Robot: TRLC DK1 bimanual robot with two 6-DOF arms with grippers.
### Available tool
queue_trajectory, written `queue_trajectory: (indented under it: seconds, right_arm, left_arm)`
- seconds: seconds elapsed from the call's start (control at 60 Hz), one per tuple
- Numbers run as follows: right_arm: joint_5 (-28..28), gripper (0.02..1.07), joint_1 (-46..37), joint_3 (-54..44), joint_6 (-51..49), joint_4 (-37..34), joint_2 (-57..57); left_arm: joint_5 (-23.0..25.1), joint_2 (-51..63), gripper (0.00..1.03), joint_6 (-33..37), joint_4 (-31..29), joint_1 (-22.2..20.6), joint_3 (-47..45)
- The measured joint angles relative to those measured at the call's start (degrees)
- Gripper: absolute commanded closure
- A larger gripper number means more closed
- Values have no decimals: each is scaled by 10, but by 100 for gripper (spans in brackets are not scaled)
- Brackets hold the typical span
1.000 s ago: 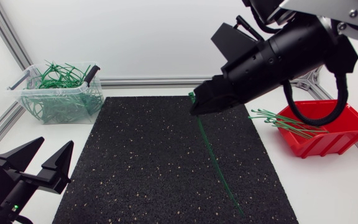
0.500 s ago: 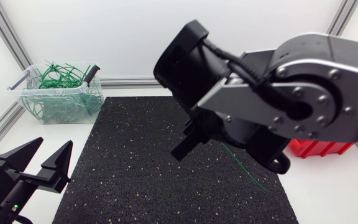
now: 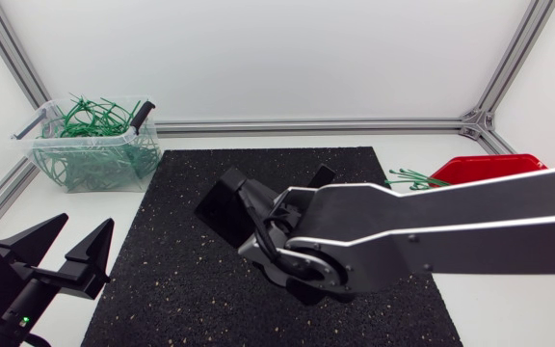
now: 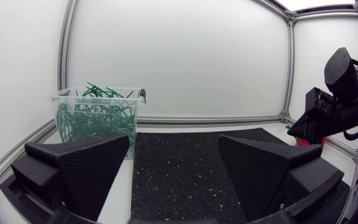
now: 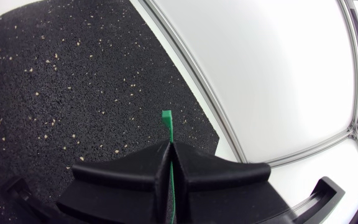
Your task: Take a green cable tie from the red box, thread the tail through the head to close it, then place it in the transparent bin on the left.
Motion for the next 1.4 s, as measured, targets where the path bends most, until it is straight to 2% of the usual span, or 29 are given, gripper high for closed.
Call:
queue_trajectory:
  seconds: [0.15,0.45,0.483,0.533,0.6,0.733,0.767,0.95,1.15,1.2,1.4]
  right_arm:
    - [17,101,6,-3,-19,38,57]
    - [7,101,30,7,-22,46,137]
    - [0,97,33,12,-19,40,143]
    - [-16,84,35,22,-5,19,148]
    - [-32,80,37,35,16,-9,150]
    - [-48,80,39,50,34,-23,151]
    - [-57,75,40,50,36,-24,151]
    - [-108,60,41,59,73,-82,151]
    - [-181,52,41,67,96,-109,151]
    - [-192,45,41,67,97,-114,150]
    - [-244,35,36,68,106,-151,115]
  left_arm:
    - [0,0,4,0,0,0,0]
    - [0,1,4,0,0,0,0]
    - [0,1,4,0,0,0,0]
    - [0,1,4,0,0,0,0]
    - [0,1,4,0,0,0,0]
    - [0,1,4,0,0,-1,0]
    - [0,1,4,0,0,-3,0]
    - [0,1,4,0,0,-4,0]
    - [0,1,4,0,0,-4,0]
    - [0,1,4,0,0,-4,0]
    - [0,1,4,0,0,-4,0]
